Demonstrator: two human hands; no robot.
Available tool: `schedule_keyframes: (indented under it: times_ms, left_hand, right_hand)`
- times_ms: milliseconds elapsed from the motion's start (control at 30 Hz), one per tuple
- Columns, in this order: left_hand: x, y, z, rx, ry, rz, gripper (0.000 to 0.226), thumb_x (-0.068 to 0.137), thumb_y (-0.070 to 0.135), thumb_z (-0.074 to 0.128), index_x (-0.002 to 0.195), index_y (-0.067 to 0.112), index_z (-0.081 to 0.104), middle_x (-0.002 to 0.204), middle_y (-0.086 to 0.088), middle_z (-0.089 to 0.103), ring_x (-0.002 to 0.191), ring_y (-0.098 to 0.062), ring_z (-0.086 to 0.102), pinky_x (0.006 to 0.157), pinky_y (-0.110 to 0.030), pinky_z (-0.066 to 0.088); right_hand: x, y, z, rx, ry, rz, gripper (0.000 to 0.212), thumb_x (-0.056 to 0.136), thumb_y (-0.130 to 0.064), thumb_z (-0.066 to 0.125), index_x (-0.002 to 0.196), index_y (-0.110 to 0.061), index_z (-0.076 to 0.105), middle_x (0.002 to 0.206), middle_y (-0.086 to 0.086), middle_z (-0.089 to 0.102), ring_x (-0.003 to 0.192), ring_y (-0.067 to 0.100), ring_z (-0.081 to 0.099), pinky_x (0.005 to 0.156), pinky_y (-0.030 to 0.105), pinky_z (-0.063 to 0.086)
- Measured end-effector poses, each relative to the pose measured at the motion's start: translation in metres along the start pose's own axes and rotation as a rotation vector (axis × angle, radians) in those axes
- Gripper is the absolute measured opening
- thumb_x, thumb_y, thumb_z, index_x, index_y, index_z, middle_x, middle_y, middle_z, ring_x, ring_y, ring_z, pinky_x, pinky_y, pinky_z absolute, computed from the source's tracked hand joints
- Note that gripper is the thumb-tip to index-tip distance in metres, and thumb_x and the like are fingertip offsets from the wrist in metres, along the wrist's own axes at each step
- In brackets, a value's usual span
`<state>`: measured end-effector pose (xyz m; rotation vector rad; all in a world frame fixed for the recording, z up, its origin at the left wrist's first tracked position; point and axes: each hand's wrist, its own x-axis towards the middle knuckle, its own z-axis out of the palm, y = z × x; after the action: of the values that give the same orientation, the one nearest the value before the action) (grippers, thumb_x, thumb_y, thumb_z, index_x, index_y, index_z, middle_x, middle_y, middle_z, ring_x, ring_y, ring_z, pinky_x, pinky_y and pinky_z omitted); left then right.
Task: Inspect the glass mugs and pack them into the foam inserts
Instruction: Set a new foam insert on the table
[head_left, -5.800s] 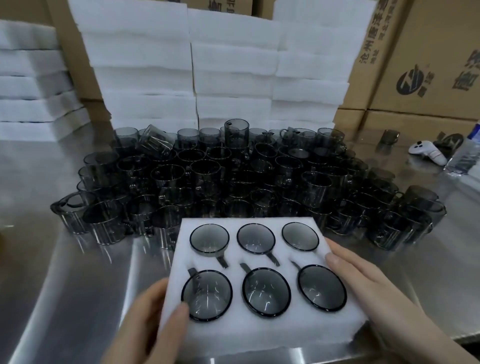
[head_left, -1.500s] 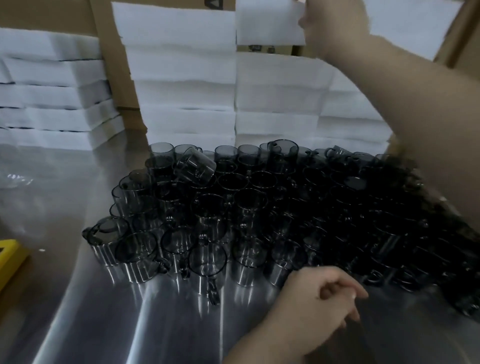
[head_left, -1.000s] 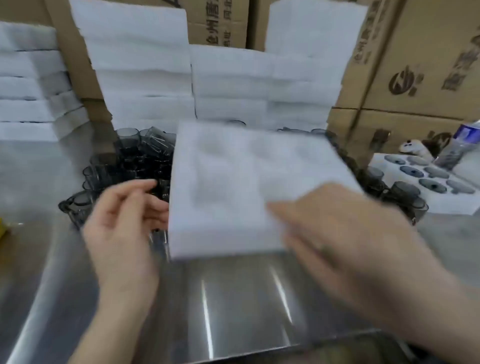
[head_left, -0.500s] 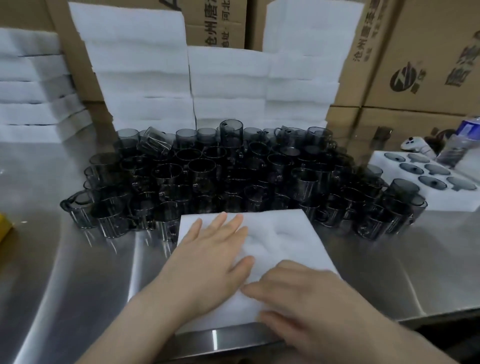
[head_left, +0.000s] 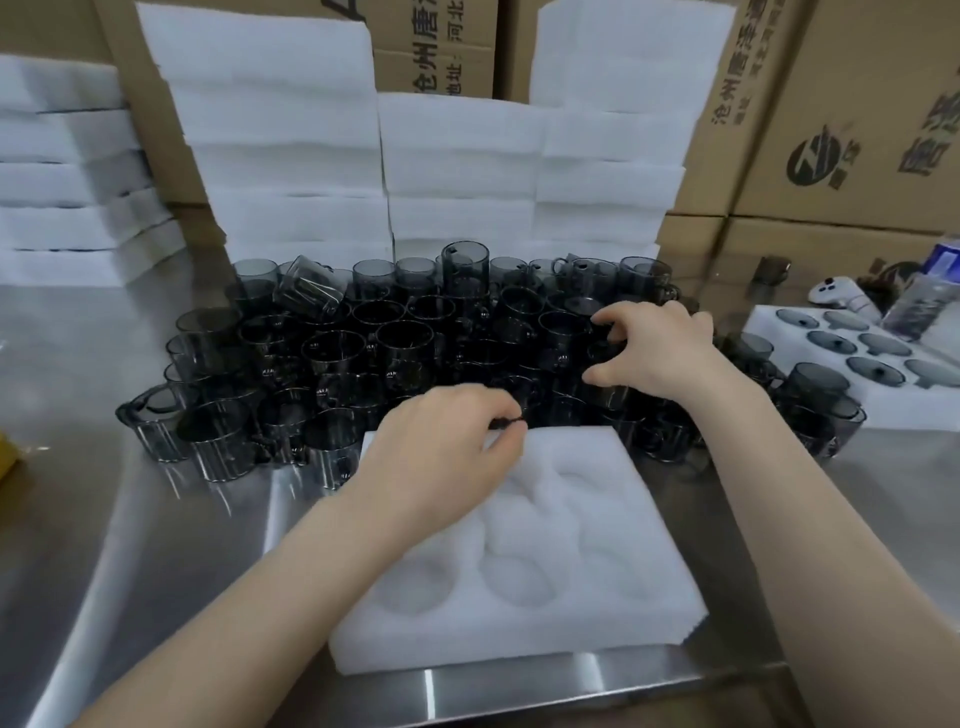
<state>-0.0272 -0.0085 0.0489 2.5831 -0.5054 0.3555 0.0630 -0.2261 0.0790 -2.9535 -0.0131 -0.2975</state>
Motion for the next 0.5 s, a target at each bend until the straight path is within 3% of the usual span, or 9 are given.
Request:
schedule_keyframes:
  times_ms: [133, 233, 300, 400, 500]
  left_hand:
    - [0.026, -0.006, 0.004, -0.323, 0.022, -0.099, 0.015, 0.091, 0.027, 0.056, 0.093, 0.031, 0.071, 0.089, 0.019, 0.071, 0.087, -0.003, 0.066, 0.085, -0.034, 0.054]
    - [0.037, -0.011, 0.009, -0.49, 0.007, -0.077, 0.025, 0.088, 0.029, 0.065, 0.113, 0.033, 0.066, 0.105, 0.019, 0.067, 0.09, -0.001, 0.065, 0.085, -0.027, 0.053]
    - [0.039, -0.013, 0.012, -0.593, -0.029, -0.053, 0.046, 0.083, 0.039, 0.072, 0.125, 0.041, 0.056, 0.118, 0.021, 0.06, 0.097, -0.001, 0.063, 0.085, -0.025, 0.051]
    - [0.039, -0.012, 0.014, -0.719, -0.005, -0.037, 0.07, 0.068, 0.051, 0.077, 0.13, 0.047, 0.043, 0.122, 0.026, 0.052, 0.102, 0.0, 0.062, 0.085, -0.023, 0.052]
    - [0.042, -0.015, 0.015, -0.737, 0.134, -0.056, 0.074, 0.067, 0.038, 0.085, 0.13, 0.034, 0.046, 0.12, 0.015, 0.056, 0.101, -0.006, 0.063, 0.087, -0.028, 0.054]
  right_hand:
    - [-0.001, -0.004, -0.019, -0.083, -0.004, -0.041, 0.059, 0.067, -0.062, 0.076, 0.118, -0.035, 0.063, 0.096, -0.011, 0.059, 0.115, 0.026, 0.045, 0.088, 0.04, 0.024]
    - [-0.009, -0.01, -0.043, 0.006, 0.077, -0.086, 0.056, 0.063, -0.063, 0.077, 0.108, -0.031, 0.069, 0.1, -0.007, 0.067, 0.105, 0.021, 0.057, 0.087, 0.037, 0.033]
    - [-0.015, -0.023, -0.051, 0.197, 0.117, -0.147, 0.054, 0.06, -0.059, 0.078, 0.104, -0.028, 0.072, 0.1, -0.008, 0.07, 0.095, 0.014, 0.063, 0.081, 0.031, 0.044]
    - [-0.02, -0.048, -0.04, 0.513, 0.148, -0.195, 0.047, 0.058, -0.059, 0.078, 0.093, -0.028, 0.072, 0.082, -0.01, 0.066, 0.077, 0.006, 0.061, 0.066, 0.026, 0.047]
    - [-0.019, -0.063, -0.017, 0.821, 0.093, -0.206, 0.036, 0.066, -0.046, 0.085, 0.09, -0.022, 0.071, 0.081, 0.003, 0.066, 0.074, 0.013, 0.064, 0.062, 0.029, 0.054]
